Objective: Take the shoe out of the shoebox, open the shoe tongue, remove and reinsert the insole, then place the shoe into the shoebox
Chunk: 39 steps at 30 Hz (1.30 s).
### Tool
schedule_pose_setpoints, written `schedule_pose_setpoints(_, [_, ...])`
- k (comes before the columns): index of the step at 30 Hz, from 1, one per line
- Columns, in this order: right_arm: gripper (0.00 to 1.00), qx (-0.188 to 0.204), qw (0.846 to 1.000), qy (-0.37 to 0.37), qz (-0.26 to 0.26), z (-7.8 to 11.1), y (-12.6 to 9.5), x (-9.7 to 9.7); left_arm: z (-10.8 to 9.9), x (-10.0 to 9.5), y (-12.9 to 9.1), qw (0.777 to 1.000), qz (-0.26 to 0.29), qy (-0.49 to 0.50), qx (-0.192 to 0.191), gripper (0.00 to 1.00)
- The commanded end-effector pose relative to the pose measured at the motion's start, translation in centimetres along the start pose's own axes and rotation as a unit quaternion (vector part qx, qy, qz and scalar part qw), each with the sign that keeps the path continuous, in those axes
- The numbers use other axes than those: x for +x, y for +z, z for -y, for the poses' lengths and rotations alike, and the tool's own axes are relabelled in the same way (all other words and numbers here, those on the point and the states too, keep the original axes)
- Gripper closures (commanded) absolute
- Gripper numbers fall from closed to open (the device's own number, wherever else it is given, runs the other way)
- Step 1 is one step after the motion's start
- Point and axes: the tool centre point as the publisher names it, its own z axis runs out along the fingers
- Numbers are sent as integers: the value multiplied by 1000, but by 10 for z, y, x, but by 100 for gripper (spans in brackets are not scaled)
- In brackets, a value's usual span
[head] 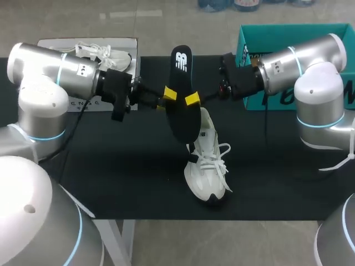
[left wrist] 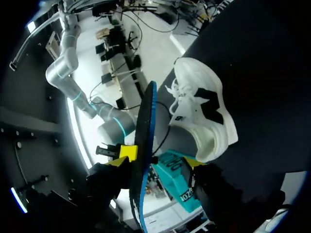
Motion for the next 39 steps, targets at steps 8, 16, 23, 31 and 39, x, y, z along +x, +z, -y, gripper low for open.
schedule_pose_setpoints(8, [100, -6, 1000, 1, 21, -2, -11, -8, 30, 3, -47, 990, -58, -125, 31, 0])
schedule_pose_setpoints(16, [100, -4, 1000, 8, 29, -5, -11, -5, 43, 2, -50, 990, -45, -131, 29, 0])
schedule_pose_setpoints(23, [100, -4, 1000, 8, 29, -5, -11, -5, 46, 0, -59, 990, -47, -129, 28, 0])
schedule_pose_setpoints(31, [100, -4, 1000, 8, 29, -5, -11, -5, 50, 2, -71, 989, -46, -140, 19, 0])
schedule_pose_setpoints(39, [100, -4, 1000, 8, 29, -5, -11, -5, 50, 2, -71, 989, -46, -140, 19, 0])
